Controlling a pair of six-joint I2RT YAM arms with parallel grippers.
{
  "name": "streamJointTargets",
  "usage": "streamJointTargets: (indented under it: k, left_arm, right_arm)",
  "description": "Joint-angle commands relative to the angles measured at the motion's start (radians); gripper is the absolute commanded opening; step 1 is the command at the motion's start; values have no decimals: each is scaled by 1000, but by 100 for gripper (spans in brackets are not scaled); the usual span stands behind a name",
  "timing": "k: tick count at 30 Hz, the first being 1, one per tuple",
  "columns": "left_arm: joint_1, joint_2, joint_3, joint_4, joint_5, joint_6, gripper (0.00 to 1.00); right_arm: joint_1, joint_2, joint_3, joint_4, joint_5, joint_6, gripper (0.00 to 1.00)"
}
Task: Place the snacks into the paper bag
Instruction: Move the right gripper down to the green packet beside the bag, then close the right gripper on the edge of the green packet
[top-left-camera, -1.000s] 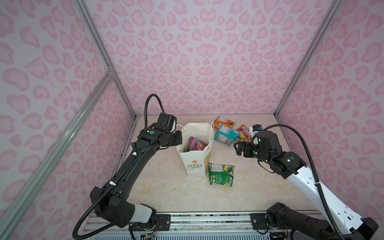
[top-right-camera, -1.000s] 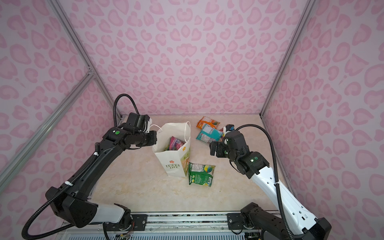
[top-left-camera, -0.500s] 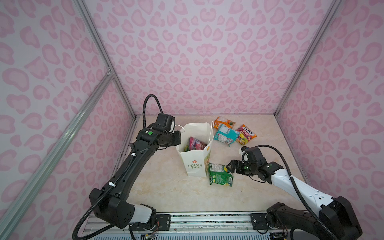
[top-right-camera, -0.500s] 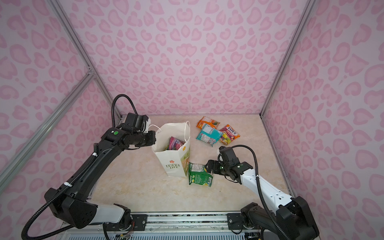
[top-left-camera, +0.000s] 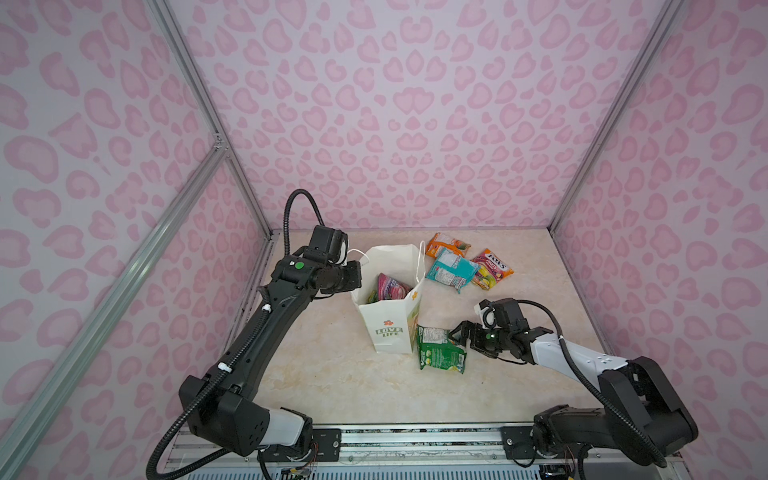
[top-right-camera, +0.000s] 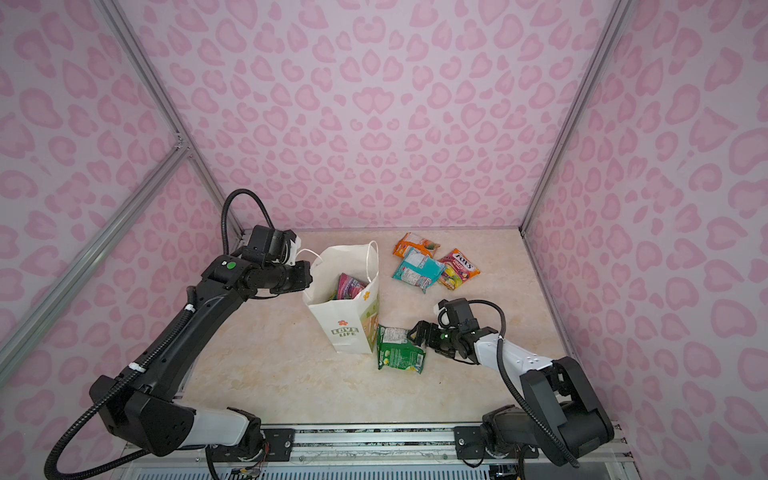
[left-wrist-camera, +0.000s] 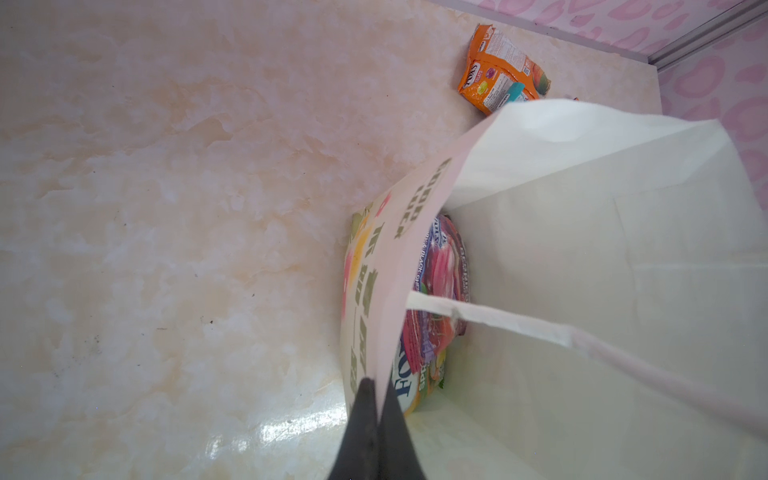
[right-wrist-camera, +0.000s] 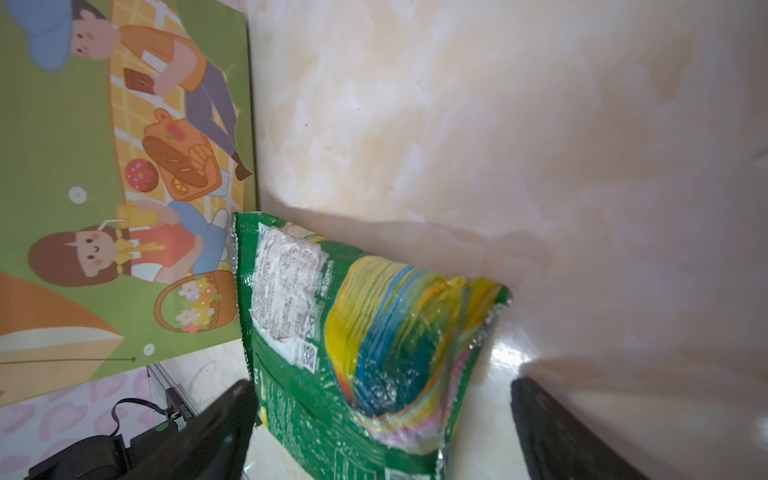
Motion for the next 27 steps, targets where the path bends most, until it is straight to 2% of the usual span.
streamJointTargets:
  k: [1,9,16,23,27]
  left_arm:
    - [1,1,-1,19,22,-1,3]
    - [1,-12,-22,25,-11,7,3]
    - [3,6,-22,31,47,4,3]
    - [3,-7,-22,29,29,8,3]
    - [4,-7,-22,31,9,10,3]
  right_arm:
    - [-18,-8,-21,69,-17,17,97]
    - [-44,35,-40,117,-47,16,97]
    - [-49,87,-128,313,-80,68,97]
    - [-48,179,-155,439,-132,83,97]
    - [-49,213,-192,559,-160,138,97]
